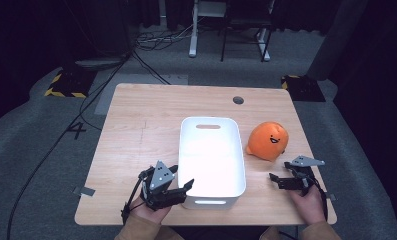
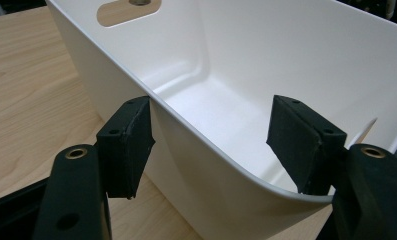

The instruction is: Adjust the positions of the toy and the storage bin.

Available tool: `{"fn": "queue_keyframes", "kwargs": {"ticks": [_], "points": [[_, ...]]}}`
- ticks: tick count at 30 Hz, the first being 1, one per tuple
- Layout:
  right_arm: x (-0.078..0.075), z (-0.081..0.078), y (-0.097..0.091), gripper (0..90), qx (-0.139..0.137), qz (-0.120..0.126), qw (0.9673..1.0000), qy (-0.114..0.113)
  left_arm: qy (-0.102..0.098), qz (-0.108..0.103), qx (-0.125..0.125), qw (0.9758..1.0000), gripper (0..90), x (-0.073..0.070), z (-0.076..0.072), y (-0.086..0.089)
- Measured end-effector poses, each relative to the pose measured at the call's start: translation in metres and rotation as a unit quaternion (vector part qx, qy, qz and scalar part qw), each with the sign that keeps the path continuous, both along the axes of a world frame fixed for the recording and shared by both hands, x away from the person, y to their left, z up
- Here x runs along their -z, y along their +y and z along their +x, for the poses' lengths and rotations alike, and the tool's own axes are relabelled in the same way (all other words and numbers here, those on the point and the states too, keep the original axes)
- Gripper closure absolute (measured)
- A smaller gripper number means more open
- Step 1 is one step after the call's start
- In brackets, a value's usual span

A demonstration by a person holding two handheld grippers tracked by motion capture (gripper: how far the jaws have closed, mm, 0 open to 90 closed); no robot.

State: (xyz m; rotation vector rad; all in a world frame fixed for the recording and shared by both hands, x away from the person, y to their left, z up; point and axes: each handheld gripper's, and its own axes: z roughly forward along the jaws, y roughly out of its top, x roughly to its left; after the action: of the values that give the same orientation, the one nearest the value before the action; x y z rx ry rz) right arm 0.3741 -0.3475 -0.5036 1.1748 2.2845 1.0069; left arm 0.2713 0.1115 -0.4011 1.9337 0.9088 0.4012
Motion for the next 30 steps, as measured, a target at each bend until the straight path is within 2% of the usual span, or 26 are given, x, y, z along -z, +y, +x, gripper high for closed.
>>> {"fn": "queue_keyframes", "kwargs": {"ticks": [13,17,21,23,26,27,28,30], "points": [[0.0,0.0,0.0,15.6,0.0,0.0,1.0,0.0,0.003,-0.001,0.028,0.9996,30.8,0.001,-0.014,-0.022],[0.0,0.0,0.0,15.6,0.0,0.0,1.0,0.0,0.004,-0.003,0.029,0.9996,28.3,0.001,-0.016,-0.025],[0.0,0.0,0.0,15.6,0.0,0.0,1.0,0.0,0.007,-0.004,0.018,0.9998,24.2,0.001,-0.018,-0.028],[0.0,0.0,0.0,15.6,0.0,0.0,1.0,0.0,0.002,0.0,0.013,0.9999,23.7,-0.001,-0.017,-0.026],[0.0,0.0,0.0,15.6,0.0,0.0,1.0,0.0,0.0,-0.02,0.013,0.9997,23.7,-0.009,-0.018,-0.018],[0.0,0.0,0.0,15.6,0.0,0.0,1.0,0.0,0.0,-0.02,0.013,0.9997,23.9,-0.009,-0.018,-0.018],[0.0,0.0,0.0,15.6,0.0,0.0,1.0,0.0,-0.01,-0.019,0.013,0.9997,24.0,-0.013,-0.017,-0.014],[0.0,0.0,0.0,15.6,0.0,0.0,1.0,0.0,-0.011,-0.021,0.009,0.9997,24.5,-0.015,-0.015,-0.009]]}}
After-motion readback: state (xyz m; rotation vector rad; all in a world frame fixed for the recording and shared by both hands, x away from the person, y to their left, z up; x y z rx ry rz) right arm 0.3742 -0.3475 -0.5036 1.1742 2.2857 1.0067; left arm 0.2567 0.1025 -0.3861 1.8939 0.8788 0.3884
